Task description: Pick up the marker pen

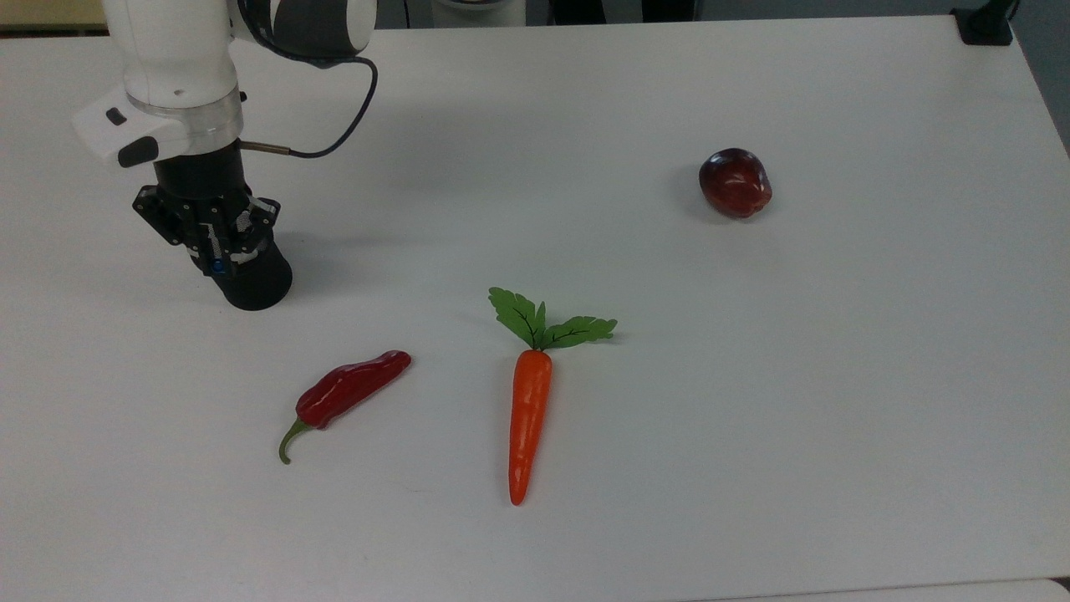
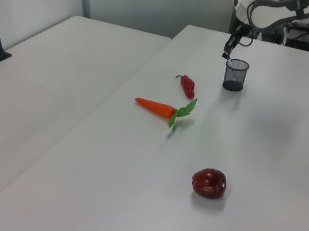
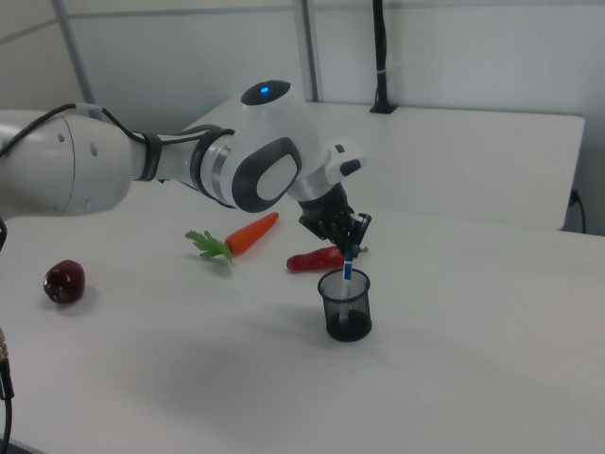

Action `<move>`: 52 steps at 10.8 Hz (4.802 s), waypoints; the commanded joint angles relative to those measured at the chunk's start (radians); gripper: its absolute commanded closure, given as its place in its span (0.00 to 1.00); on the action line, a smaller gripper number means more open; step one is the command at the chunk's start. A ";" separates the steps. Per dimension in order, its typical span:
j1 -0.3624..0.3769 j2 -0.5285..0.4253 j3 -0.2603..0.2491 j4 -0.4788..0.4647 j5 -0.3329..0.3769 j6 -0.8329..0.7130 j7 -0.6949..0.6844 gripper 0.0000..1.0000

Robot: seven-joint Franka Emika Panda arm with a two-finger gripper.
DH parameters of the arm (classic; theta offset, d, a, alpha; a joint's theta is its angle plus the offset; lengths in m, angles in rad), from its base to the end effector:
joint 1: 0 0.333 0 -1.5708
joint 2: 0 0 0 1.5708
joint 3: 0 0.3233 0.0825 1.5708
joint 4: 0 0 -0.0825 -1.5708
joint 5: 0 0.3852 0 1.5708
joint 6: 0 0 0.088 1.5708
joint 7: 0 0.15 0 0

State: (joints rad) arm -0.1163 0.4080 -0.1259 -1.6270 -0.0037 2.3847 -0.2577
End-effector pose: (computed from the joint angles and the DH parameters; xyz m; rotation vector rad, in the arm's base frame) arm 0.7006 -0.1627 0.3896 2.9648 0.0546 0.4934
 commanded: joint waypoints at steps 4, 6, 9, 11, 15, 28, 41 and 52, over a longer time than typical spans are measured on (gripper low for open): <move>-0.020 -0.124 -0.008 -0.019 0.024 0.010 -0.006 0.86; -0.026 -0.173 -0.008 -0.017 0.024 0.008 0.005 0.86; -0.011 -0.221 0.003 -0.019 0.024 -0.007 0.139 0.86; 0.021 -0.239 0.011 -0.017 0.022 -0.085 0.230 0.86; 0.144 -0.262 0.012 -0.019 0.021 -0.302 0.353 0.85; 0.340 -0.149 0.075 -0.134 0.008 -0.462 0.354 0.84; 0.333 -0.087 0.074 -0.105 -0.036 -0.349 0.357 0.00; 0.183 -0.408 0.118 -0.045 -0.032 -0.758 0.233 0.00</move>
State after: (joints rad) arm 0.1483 0.0278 -0.0564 -1.6984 -0.0264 1.7112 0.0408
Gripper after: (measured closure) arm 0.000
